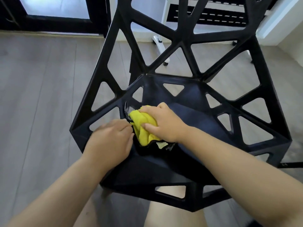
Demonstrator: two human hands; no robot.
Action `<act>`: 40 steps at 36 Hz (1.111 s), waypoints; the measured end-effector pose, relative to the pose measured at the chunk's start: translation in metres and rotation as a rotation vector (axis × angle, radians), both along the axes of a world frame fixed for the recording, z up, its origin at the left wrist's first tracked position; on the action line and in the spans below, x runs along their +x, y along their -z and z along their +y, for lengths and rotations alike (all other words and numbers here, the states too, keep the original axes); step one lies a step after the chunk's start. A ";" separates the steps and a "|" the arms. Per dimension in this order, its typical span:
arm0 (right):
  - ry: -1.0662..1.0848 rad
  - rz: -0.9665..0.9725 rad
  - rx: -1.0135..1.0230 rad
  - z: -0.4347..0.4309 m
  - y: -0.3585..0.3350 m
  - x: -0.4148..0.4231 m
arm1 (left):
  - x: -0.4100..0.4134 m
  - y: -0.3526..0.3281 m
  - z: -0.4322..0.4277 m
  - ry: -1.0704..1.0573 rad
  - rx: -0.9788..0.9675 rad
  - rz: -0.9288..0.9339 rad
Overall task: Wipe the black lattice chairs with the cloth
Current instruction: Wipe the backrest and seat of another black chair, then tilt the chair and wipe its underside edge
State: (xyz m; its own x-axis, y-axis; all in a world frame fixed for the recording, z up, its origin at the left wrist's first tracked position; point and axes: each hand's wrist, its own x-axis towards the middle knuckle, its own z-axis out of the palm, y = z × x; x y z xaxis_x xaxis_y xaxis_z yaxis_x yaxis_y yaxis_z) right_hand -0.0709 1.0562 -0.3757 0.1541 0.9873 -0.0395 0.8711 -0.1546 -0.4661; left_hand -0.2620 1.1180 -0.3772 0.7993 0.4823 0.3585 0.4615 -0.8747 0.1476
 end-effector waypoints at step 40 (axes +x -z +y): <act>0.409 -0.034 -0.890 -0.136 -0.199 -0.001 | -0.030 -0.214 -0.047 0.058 -0.664 1.155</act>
State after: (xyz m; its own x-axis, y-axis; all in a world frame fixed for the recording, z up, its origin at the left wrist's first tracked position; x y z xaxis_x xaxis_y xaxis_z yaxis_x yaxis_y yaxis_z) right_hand -0.0716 0.9206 -0.1771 0.4927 0.4688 -0.7332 0.6827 -0.7306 -0.0084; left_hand -0.2923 1.0712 -0.1635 0.5086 0.2558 -0.8221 0.5746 -0.8119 0.1029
